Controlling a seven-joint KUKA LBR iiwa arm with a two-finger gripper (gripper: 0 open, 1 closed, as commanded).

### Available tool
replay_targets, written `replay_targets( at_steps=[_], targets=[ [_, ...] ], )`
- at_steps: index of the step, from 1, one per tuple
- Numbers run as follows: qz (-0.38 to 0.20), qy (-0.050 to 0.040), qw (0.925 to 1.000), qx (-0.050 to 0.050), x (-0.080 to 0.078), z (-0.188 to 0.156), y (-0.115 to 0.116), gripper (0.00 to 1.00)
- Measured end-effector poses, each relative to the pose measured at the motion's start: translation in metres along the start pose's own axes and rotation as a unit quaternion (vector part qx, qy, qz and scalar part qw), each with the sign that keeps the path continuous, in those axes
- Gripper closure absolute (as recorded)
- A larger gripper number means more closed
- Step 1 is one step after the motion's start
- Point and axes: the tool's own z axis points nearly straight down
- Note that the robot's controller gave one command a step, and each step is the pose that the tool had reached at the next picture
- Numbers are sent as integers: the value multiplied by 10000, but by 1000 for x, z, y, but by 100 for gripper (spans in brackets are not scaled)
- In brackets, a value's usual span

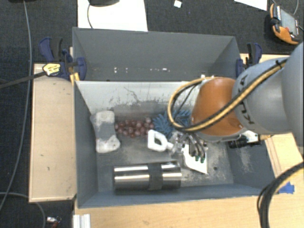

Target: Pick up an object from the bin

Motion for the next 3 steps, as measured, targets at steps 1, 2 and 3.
replay_targets(
  at_steps=[1, 2, 3],
  targets=[
    [-2, -11, 10000, -5, -1, -19, 0, 100],
    [-5, -22, 10000, -9, -3, -34, 1, 100],
    [-6, -47, 10000, -16, -4, -42, 1, 100]
  ],
)
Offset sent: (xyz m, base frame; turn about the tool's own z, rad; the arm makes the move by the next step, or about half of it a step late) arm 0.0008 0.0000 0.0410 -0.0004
